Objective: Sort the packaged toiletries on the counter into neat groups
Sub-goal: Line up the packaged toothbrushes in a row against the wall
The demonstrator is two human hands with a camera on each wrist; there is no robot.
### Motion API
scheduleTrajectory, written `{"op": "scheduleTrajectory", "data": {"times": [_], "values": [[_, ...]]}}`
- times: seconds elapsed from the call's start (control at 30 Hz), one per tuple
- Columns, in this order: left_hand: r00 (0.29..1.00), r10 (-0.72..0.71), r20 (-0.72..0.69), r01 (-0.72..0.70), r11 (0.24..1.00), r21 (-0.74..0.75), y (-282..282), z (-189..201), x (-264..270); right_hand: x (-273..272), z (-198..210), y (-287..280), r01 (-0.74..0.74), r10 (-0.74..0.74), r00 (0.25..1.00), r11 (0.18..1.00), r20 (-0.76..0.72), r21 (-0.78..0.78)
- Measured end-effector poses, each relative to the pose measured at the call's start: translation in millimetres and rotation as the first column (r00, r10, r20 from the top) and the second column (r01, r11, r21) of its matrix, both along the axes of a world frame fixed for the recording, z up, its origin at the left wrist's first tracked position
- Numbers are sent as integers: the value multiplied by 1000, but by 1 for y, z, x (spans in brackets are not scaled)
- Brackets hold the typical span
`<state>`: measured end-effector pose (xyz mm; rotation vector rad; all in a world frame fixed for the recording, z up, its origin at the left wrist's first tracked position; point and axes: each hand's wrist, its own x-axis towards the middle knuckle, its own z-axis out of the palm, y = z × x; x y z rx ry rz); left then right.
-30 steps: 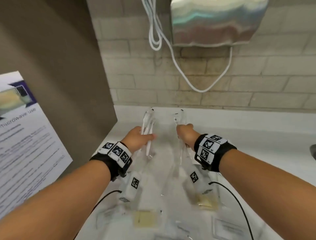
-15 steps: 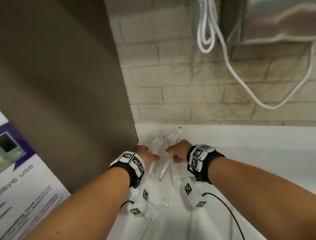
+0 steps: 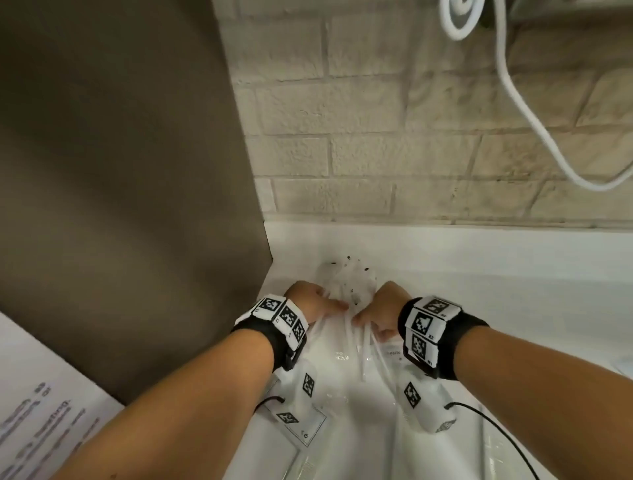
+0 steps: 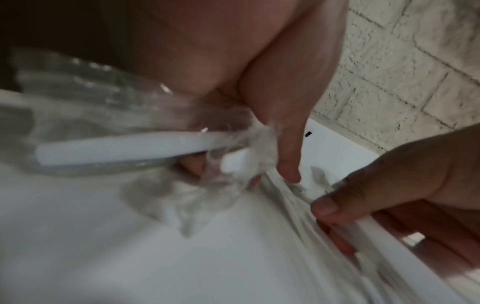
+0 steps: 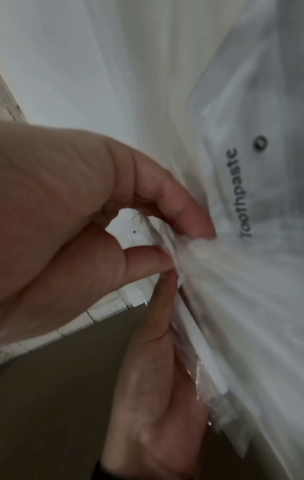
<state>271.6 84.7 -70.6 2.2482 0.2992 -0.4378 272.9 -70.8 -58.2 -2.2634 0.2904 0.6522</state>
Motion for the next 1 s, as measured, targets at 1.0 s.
{"op": "scheduleTrajectory", "data": {"times": [1.0], "values": [[991, 114, 64, -128, 952, 280, 39, 6, 5, 36, 0, -43, -27, 65, 987, 968, 144, -251]]}}
